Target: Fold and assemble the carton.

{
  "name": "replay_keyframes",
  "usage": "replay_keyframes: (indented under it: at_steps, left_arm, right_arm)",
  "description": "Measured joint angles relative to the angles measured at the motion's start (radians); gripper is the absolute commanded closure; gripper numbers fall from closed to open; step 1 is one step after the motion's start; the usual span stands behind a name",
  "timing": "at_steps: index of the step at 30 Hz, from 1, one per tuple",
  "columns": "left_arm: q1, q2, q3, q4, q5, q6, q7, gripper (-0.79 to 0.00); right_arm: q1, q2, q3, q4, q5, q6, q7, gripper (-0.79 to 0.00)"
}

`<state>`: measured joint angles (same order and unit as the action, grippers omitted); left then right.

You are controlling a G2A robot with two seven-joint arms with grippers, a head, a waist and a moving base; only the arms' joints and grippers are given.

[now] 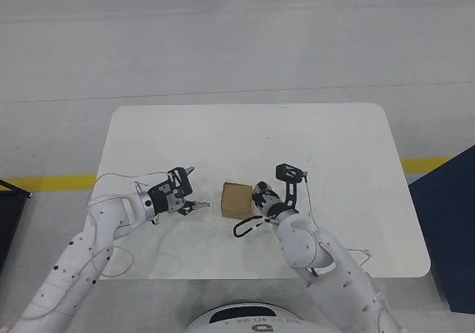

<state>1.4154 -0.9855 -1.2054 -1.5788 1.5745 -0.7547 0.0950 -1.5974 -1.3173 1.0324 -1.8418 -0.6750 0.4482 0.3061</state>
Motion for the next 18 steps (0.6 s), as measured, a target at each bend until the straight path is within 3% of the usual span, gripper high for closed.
replay_keyframes:
  at_steps: [5,10,18]
  left_arm:
    - [-0.010,-0.003,0.027,-0.011,0.002,-0.026,-0.014,-0.785]
    - [-0.037,-0.008,0.057,-0.013,0.007,-0.032,-0.064,-0.785]
    - [-0.119,-0.032,0.146,-0.014,-0.024,-0.035,-0.157,-0.785]
  right_arm:
    - [0.033,-0.006,-0.005,0.023,0.022,-0.014,0.002,0.000]
    - [0.054,-0.015,0.030,0.008,0.057,0.026,-0.094,0.000]
    - [-0.075,0.003,0.140,-0.123,0.082,0.010,-0.095,0.000]
